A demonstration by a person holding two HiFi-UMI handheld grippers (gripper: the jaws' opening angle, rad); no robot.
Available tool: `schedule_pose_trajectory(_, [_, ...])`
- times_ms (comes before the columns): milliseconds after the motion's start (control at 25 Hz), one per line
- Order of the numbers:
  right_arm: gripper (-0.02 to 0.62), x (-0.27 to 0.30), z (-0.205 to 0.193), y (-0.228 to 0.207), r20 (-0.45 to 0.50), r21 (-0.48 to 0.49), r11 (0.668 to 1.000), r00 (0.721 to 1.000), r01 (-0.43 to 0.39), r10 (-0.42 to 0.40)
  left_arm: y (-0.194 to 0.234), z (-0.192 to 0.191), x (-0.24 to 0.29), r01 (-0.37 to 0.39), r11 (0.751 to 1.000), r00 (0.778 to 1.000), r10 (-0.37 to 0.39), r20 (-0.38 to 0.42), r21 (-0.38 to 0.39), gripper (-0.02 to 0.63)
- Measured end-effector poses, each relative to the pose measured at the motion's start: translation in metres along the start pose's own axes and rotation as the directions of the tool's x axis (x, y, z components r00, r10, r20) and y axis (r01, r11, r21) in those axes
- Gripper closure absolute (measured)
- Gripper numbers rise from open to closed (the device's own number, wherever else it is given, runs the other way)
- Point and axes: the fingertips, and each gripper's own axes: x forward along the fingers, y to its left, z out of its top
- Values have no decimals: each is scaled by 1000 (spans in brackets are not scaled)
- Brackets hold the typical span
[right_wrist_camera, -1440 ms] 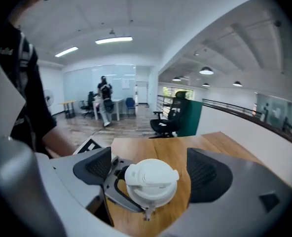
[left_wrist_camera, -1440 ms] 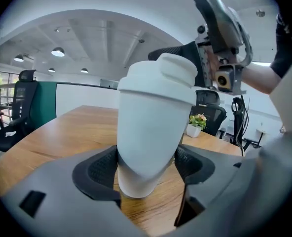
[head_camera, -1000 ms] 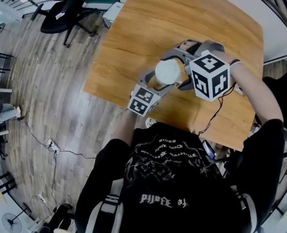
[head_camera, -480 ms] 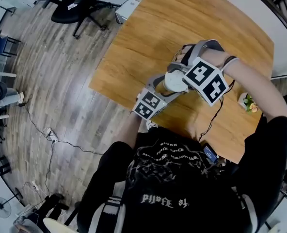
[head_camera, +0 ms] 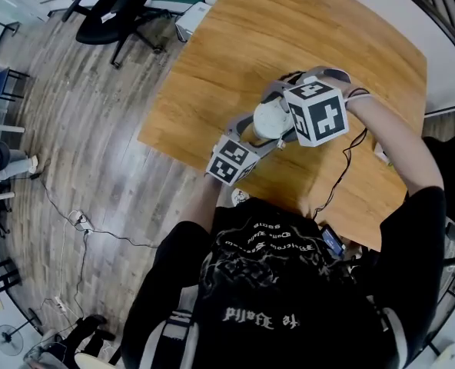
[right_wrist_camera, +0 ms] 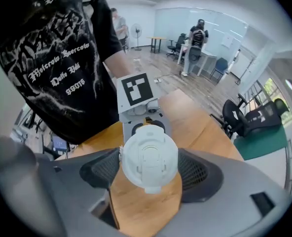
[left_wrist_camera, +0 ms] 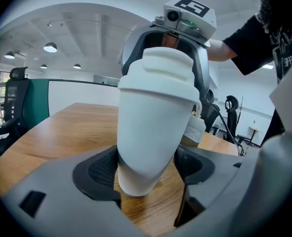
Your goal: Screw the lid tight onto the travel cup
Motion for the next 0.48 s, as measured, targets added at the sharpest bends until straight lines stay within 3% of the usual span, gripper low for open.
schedule_pose_trajectory(120, [221,0,2,-4,62,138,989,997,46,-55,-1,-1,-1,-4,1000,1000,4,2,-18,219])
schedule_pose_trajectory(200, [221,2,2,-3,103,248,965,988,83,-111,-2,-3,0,-10,1000,1000,11,1,-25,219])
schedule_pose_trajectory(360, [222,-1,3,-5,165,456,875,950,164,-264,-4,-4,-1,-17,999,1000,17,1,-31,219])
schedule_pose_trajectory(480, [222,-2,2,-5,173,556,798,906,233,-385,-6,-6,-1,-26,999,1000,25,-3,-32,219])
